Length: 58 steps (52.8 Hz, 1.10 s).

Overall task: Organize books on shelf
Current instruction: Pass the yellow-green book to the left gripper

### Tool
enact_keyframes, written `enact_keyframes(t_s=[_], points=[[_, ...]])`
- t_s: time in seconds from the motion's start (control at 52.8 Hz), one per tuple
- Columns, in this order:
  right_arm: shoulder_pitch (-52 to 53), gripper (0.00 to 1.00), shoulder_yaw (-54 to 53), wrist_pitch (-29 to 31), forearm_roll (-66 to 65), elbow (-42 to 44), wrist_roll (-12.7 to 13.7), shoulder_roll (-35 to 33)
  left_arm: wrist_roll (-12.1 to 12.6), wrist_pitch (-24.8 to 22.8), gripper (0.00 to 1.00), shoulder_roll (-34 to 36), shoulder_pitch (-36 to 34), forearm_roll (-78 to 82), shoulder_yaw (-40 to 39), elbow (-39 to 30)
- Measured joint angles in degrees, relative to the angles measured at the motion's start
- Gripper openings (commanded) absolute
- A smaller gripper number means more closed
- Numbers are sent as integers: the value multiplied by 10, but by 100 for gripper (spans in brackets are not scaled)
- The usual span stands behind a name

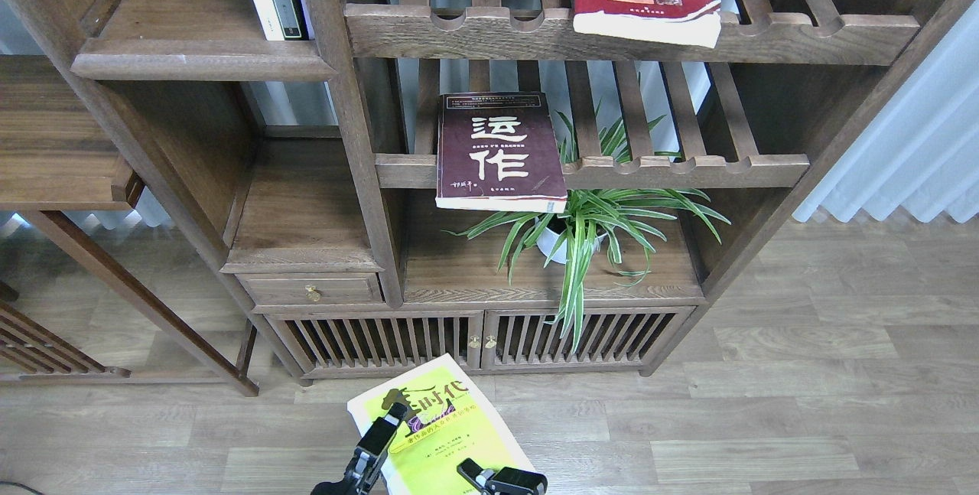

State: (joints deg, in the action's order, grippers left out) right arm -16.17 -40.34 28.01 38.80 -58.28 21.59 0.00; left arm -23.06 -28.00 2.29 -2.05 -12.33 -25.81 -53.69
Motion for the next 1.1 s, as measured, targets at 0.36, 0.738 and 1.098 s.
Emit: enact_keyframes(t_s=[0.36,0.738,1.098], points=[[8,100,2,-1,-22,9,-6,1,9,0,3,43,2,16,13,-28],[41,100,-8,0,-63,41,-8,0,7,0,3,136,26,7,-94,-41],[97,100,-8,0,-63,127,-8,0,24,0,4,219,122,163,-259,-117]])
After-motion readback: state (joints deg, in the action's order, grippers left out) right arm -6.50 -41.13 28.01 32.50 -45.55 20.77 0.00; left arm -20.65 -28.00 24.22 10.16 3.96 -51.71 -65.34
